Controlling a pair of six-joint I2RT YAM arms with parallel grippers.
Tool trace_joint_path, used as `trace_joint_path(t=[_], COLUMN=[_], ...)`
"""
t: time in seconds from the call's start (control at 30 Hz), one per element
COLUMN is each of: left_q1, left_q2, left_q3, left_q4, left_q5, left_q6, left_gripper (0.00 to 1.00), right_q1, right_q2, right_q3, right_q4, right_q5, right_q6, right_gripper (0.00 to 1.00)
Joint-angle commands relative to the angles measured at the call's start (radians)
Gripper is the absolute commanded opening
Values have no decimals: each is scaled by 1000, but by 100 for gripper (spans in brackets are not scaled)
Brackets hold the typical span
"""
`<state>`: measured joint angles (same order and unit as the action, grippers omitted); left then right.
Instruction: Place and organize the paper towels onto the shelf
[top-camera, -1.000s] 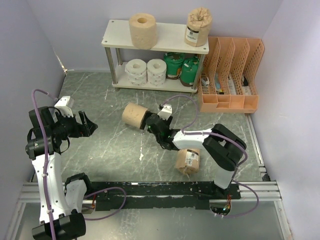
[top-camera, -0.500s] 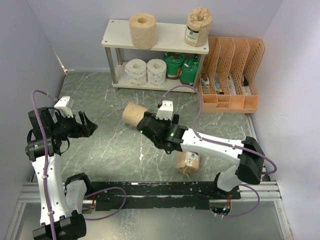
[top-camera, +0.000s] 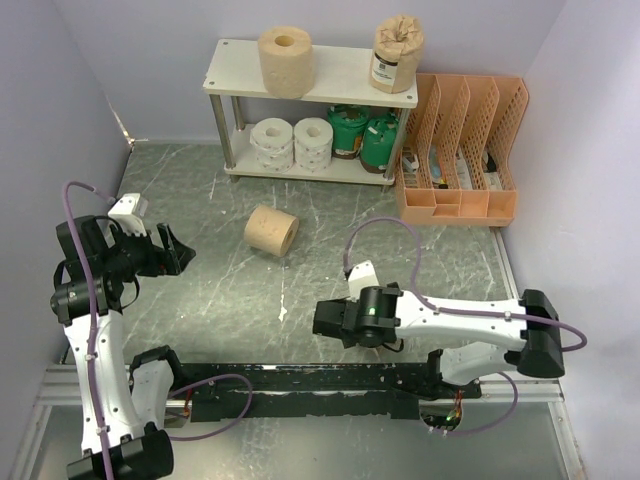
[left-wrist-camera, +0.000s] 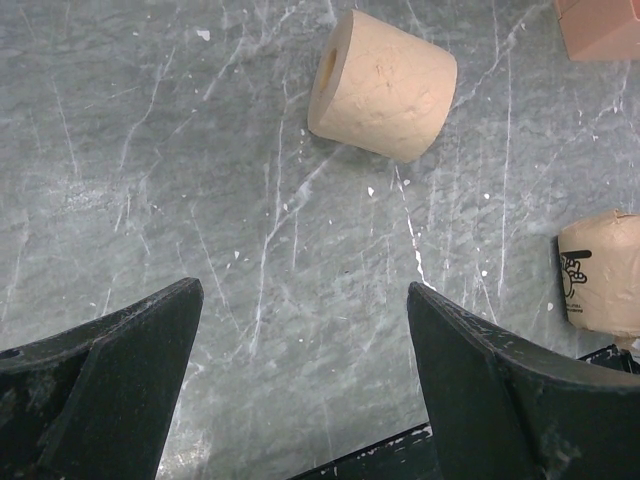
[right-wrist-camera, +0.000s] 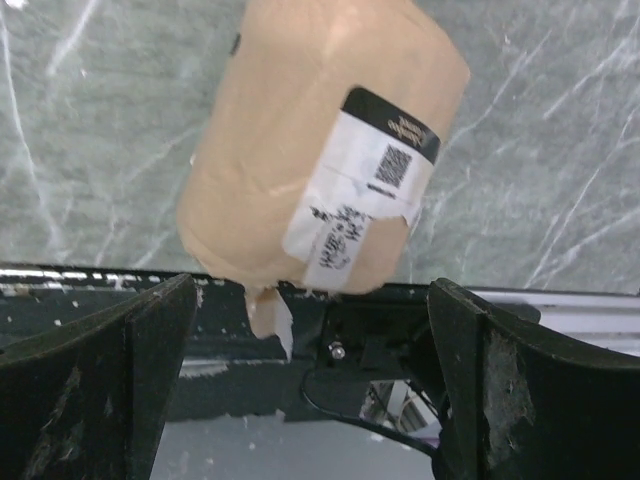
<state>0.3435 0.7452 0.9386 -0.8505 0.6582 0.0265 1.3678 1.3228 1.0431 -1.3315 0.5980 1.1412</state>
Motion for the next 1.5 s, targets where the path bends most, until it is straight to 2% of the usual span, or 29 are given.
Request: trace_joint_path(t=[0.0,0.13,0.43,0.5,0.7,0.73,0.77,0.83,0.87,1.03,1.23,1.47], left_q1=[9,10,10,9,10,10,10,10,10,10,10,11], left_q2=[-28,-41,-56,-56,-56,-56,-55,-57,-57,-61,-61,-57], left_q3=[-7,-7,-7,-7,-8,-8,-7,-7,-7,-7,-7,-7], left_q4=[5,5,5,5,5,5,5,5,5,5,5,5], left_q5=[27,24,17,15,15,16,15,14,14,12,10,11], left_q6=[10,9,6,6,5,6,5,4,4,4,3,3], left_gripper=[95,95,95,95,95,95,95,95,95,95,95,95], right_q1=[5,6,5,5,3,1,-4,-21,-34,-55,-63,-215], right_q2=[-73,-78,154,183,224,231,236,238,232,148,-47,-298], right_q3=[-34,-89,-107,-102,-57,-52,-47,-51,-58,-77,-46,-83], right_q4=[-49,-47,-44,-46,103,125,144,190,217,369,483,751], right_q5=[-65,-27,44,50,60,74,86,106,112,113,144,38], right_q6=[-2,-28,-42,-17,-47,-55,-65,-82,-90,-146,-152,-165], right_gripper=[100,100,100,95,63,55,43,11,0,0,0,0])
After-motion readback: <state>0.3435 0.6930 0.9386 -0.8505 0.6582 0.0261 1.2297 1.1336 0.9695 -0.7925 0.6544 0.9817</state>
